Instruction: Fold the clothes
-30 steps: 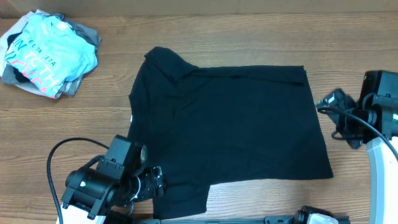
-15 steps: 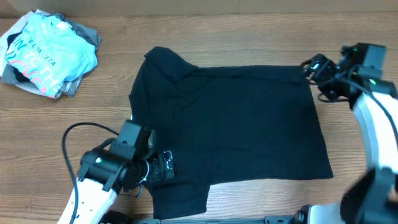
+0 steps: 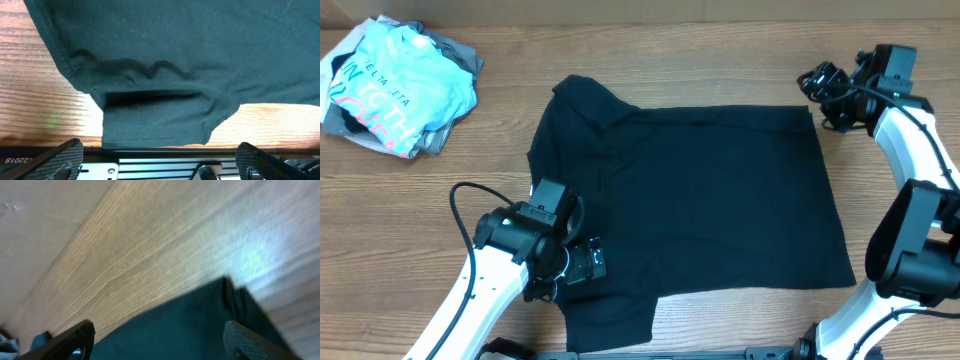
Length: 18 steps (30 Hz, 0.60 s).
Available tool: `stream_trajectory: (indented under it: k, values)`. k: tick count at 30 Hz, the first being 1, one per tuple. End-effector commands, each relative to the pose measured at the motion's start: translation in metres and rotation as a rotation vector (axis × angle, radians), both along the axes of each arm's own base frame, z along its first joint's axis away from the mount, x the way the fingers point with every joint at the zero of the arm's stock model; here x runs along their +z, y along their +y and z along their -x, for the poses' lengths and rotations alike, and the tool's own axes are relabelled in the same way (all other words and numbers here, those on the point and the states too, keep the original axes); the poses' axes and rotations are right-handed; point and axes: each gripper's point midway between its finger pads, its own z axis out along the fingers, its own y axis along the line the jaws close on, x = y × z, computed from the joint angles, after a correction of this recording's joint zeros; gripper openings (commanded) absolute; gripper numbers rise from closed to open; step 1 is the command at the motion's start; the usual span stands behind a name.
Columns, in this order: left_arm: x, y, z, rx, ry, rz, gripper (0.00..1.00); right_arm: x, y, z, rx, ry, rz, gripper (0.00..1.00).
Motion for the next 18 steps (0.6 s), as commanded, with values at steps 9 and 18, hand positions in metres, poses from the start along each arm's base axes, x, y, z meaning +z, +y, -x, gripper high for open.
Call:
stream_trajectory:
  k: [9,18]
  values:
    - [0.001,0.001,-0.012,0.002,-0.030,-0.015,1.00,-0.029,-0.020,-0.020,0.065,0.099,0.342,0.85]
    - [0.001,0.000,-0.013,0.002,-0.035,-0.013,1.00,-0.048,-0.013,-0.019,0.117,0.139,0.413,0.71]
